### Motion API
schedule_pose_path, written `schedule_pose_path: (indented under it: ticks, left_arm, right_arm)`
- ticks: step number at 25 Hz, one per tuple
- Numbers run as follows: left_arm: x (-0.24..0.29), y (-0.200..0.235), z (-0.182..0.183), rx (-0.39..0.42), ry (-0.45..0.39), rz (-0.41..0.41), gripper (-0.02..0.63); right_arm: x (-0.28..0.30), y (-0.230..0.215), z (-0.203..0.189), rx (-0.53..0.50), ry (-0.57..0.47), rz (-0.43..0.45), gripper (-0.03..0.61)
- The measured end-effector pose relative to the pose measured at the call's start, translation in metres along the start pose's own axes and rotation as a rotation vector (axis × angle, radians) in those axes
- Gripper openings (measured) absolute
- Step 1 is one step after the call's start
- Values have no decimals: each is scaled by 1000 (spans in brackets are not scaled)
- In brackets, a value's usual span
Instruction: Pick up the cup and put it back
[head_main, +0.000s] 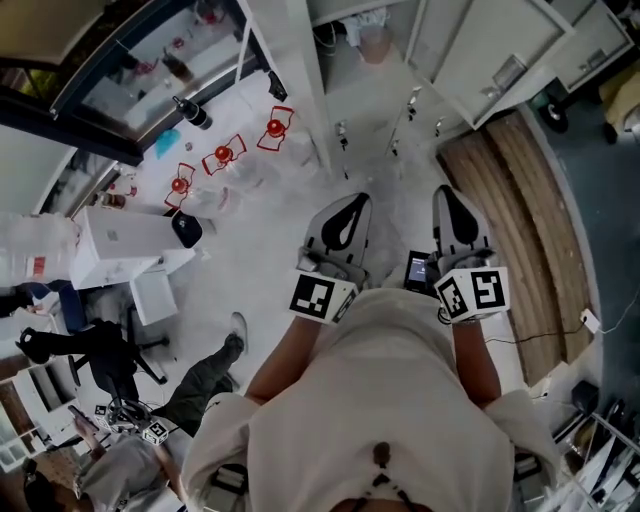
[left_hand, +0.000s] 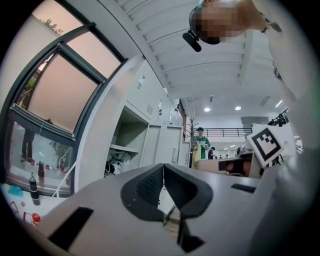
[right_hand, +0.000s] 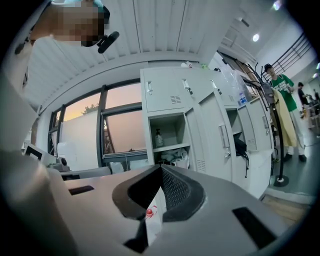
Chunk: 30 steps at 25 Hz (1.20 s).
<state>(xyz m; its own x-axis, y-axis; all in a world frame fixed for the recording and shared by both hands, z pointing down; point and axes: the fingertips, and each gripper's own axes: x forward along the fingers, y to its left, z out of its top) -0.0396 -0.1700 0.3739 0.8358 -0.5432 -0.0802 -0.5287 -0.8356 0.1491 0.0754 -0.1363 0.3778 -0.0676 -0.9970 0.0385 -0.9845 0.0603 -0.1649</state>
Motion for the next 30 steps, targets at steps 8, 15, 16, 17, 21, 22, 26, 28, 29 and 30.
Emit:
schedule_pose_path:
  ticks: [8,15,16,17,21,22,26,28,29,30]
  left_arm:
    - [-19,-60,-5,19,3,15,9]
    - [-35,-154,-20,22,10,34,9]
    - [-40,-170,-23,23,12,38,9]
    - [-46,-186,-26,25,14,43,9]
    - [-73,-239,-39,28,37,73,9]
    - [-80,-249,-41,29,45,86,9]
    - [-111,-277,-43,41,60,162,9]
    - [-126,-286,-42,44,56,192,9]
    - [-134,-290,-42,46,54,203,9]
    - [-142,-292,-41,48,51,211,9]
  right_arm:
    - [-69,-8,-4,16,1,17,25]
    - [-158,-37,-8,-4,15,41,25]
    - [-172,-43,-11,5,20,44,25]
    - [-187,-47,-13,12,24,51,25]
    - [-239,-52,-16,18,34,97,25]
    - [-249,-52,-17,24,38,110,25]
    - [-283,-44,-22,56,51,177,25]
    - [-297,-35,-24,58,55,207,25]
    - [-302,-30,-25,54,56,219,25]
    - [-306,-24,-25,49,56,229,25]
